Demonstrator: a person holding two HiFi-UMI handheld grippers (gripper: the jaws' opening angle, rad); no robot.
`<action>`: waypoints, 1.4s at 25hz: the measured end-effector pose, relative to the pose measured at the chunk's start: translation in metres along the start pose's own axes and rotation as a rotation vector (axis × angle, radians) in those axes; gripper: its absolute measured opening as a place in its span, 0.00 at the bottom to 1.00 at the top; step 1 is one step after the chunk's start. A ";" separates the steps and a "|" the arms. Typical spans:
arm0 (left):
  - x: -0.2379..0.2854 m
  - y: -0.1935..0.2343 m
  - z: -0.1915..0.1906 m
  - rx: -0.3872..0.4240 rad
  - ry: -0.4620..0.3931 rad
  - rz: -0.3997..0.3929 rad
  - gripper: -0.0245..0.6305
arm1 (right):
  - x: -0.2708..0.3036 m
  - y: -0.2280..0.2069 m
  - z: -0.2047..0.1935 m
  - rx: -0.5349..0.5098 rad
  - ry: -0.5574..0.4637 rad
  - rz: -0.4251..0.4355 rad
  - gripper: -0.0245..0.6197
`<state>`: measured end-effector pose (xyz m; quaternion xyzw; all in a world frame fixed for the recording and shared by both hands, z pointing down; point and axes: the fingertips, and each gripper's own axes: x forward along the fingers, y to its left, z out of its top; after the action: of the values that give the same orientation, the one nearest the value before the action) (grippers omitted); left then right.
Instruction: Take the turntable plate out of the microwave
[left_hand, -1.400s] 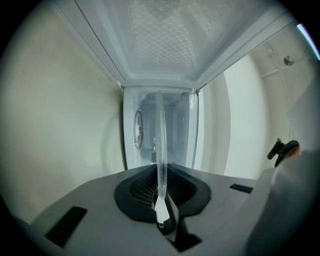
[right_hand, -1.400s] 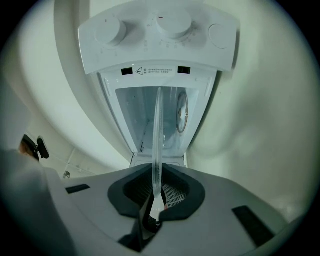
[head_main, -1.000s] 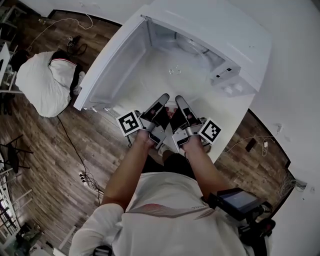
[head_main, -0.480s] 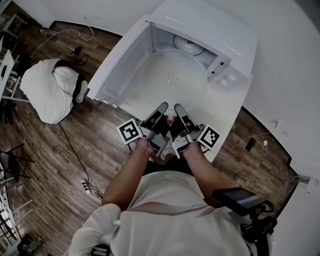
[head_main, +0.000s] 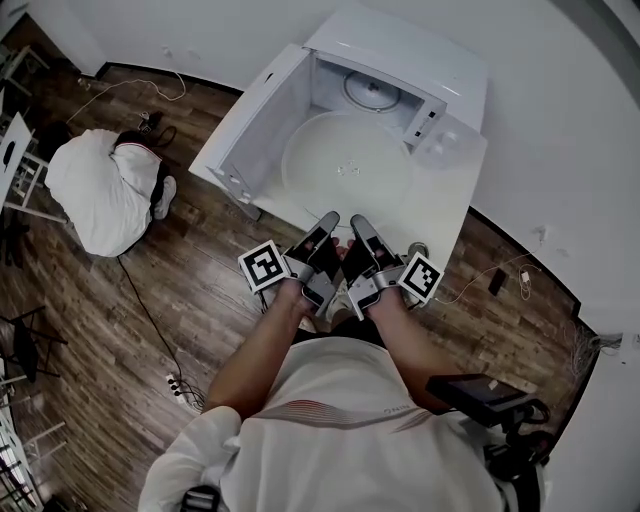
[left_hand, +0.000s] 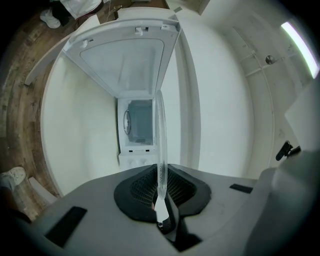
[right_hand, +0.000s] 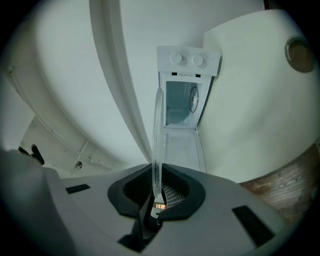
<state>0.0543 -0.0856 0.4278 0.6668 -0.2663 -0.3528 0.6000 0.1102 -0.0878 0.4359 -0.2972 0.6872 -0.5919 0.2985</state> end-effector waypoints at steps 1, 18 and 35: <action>-0.009 -0.006 -0.004 0.004 0.005 -0.005 0.11 | -0.006 0.006 -0.008 -0.003 -0.005 0.005 0.10; -0.063 -0.057 -0.084 -0.010 0.057 -0.022 0.11 | -0.097 0.058 -0.048 -0.011 -0.049 0.025 0.10; -0.035 -0.069 -0.112 0.049 0.000 -0.023 0.11 | -0.115 0.069 -0.012 -0.007 0.029 0.073 0.10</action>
<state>0.1174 0.0197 0.3688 0.6842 -0.2673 -0.3531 0.5795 0.1714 0.0165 0.3759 -0.2643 0.7039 -0.5824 0.3089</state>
